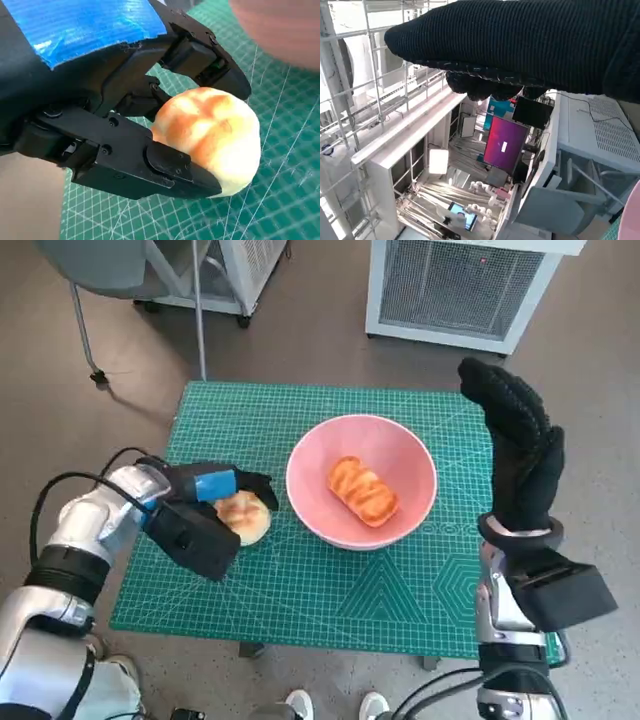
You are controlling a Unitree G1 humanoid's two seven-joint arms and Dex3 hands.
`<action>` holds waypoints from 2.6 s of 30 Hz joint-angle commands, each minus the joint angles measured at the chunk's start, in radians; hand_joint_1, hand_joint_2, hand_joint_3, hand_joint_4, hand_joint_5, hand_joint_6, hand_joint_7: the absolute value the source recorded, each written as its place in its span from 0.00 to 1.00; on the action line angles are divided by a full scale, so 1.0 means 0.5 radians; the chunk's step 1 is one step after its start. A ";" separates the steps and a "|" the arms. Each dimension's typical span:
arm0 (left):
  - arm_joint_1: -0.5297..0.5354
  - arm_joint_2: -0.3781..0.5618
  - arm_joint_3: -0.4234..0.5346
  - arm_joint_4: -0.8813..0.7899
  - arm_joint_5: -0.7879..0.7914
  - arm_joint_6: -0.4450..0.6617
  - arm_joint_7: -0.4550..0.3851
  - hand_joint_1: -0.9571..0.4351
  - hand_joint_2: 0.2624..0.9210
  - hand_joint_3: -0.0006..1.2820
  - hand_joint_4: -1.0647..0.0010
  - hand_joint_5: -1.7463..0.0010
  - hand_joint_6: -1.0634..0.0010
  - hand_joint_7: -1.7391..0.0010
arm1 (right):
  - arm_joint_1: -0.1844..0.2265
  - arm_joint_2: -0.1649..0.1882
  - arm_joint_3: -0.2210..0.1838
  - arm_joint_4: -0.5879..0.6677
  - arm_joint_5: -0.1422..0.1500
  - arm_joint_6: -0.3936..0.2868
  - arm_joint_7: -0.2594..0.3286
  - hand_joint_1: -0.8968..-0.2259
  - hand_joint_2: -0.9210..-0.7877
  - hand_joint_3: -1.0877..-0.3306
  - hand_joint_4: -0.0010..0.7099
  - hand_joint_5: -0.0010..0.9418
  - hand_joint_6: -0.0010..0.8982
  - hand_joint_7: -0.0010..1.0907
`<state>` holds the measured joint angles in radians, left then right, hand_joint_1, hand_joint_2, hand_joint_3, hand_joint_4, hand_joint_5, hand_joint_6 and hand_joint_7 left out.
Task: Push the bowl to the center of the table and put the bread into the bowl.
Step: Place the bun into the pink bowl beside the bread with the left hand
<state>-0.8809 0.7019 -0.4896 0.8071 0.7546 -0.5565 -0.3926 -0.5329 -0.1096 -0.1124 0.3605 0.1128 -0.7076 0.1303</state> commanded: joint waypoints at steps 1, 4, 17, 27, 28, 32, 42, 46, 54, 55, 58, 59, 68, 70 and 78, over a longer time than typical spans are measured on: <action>-0.107 0.096 0.175 -0.180 -0.184 0.023 -0.096 0.69 1.00 0.06 0.38 0.30 0.40 0.36 | 0.042 0.007 -0.010 0.045 0.004 0.017 -0.001 0.61 0.00 0.34 0.44 0.01 0.00 0.58; -0.121 0.136 0.290 -0.289 -0.306 0.009 -0.128 0.69 1.00 0.06 0.37 0.31 0.41 0.34 | 0.042 0.015 -0.007 0.043 0.006 0.017 -0.004 0.61 0.00 0.34 0.44 0.01 0.00 0.58; -0.181 0.096 0.541 -0.736 -0.496 0.033 -0.057 0.69 1.00 0.07 0.42 0.29 0.39 0.34 | 0.044 0.025 -0.005 0.042 0.001 0.007 -0.008 0.61 0.00 0.34 0.44 0.01 0.00 0.59; -0.224 -0.087 0.466 -0.719 -0.397 -0.045 0.144 0.69 1.00 0.08 0.44 0.33 0.39 0.29 | 0.053 0.032 -0.001 0.031 -0.012 0.006 -0.015 0.60 0.00 0.34 0.43 0.01 0.00 0.59; -0.234 -0.107 0.447 -0.690 -0.373 -0.068 0.170 0.69 1.00 0.08 0.44 0.33 0.39 0.29 | 0.055 0.031 -0.001 0.028 -0.013 0.006 -0.016 0.60 0.00 0.34 0.43 0.01 0.00 0.59; -0.274 -0.170 0.382 -0.572 -0.311 -0.143 0.228 0.69 1.00 0.08 0.43 0.33 0.40 0.29 | 0.065 0.027 -0.004 0.015 -0.015 0.005 -0.015 0.60 0.00 0.34 0.43 0.01 0.00 0.59; -0.325 -0.283 0.258 -0.411 -0.275 0.035 0.017 0.69 1.00 0.16 0.56 0.25 0.50 0.23 | 0.086 0.011 -0.017 -0.009 -0.016 0.007 -0.017 0.60 0.00 0.34 0.43 0.01 0.00 0.59; -0.315 -0.303 0.225 -0.404 -0.243 0.135 -0.045 0.49 1.00 0.19 0.58 0.69 0.54 0.18 | 0.091 0.005 -0.023 -0.009 -0.016 0.007 -0.020 0.60 0.00 0.34 0.43 0.01 0.00 0.59; -0.280 -0.309 0.184 -0.384 -0.216 0.097 0.004 0.61 0.92 0.03 0.57 0.98 0.51 0.82 | 0.095 0.008 -0.021 -0.017 -0.036 0.007 -0.040 0.60 0.00 0.34 0.43 0.01 0.00 0.59; -0.283 -0.311 0.179 -0.376 -0.212 0.091 0.011 0.61 0.92 0.03 0.58 0.99 0.52 0.84 | 0.092 0.006 -0.022 -0.013 -0.036 0.007 -0.040 0.59 0.00 0.34 0.43 0.01 0.00 0.59; -0.279 -0.318 0.184 -0.358 -0.244 0.082 0.000 0.61 0.92 0.02 0.62 1.00 0.54 0.88 | 0.083 0.005 -0.021 -0.006 -0.038 0.010 -0.046 0.59 0.00 0.34 0.43 0.01 0.00 0.59; -0.275 -0.319 0.190 -0.362 -0.262 0.088 -0.018 0.61 0.92 0.01 0.64 1.00 0.55 0.89 | 0.081 0.006 -0.019 -0.009 -0.040 0.014 -0.049 0.58 0.00 0.34 0.43 0.01 0.00 0.59; -0.261 -0.360 0.313 -0.335 -0.637 0.200 -0.366 0.61 0.90 0.00 0.75 1.00 0.63 0.94 | 0.062 0.006 -0.011 -0.028 -0.053 0.036 -0.070 0.58 0.00 0.35 0.43 0.01 0.00 0.59; -0.247 -0.374 0.370 -0.346 -0.782 0.268 -0.481 0.63 0.90 0.00 0.77 1.00 0.65 0.95 | 0.055 0.007 -0.010 -0.029 -0.056 0.040 -0.073 0.58 0.00 0.35 0.43 0.01 0.00 0.59; -0.191 -0.385 0.575 -0.420 -1.196 0.455 -0.742 0.65 0.89 0.00 0.83 1.00 0.68 0.97 | 0.016 0.005 -0.015 -0.023 -0.050 0.060 -0.073 0.58 0.00 0.35 0.44 0.01 0.00 0.58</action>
<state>-0.9921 0.5080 -0.2432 0.6144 0.2239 -0.3582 -0.7235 -0.5173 -0.1088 -0.1175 0.3462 0.0898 -0.6975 0.1027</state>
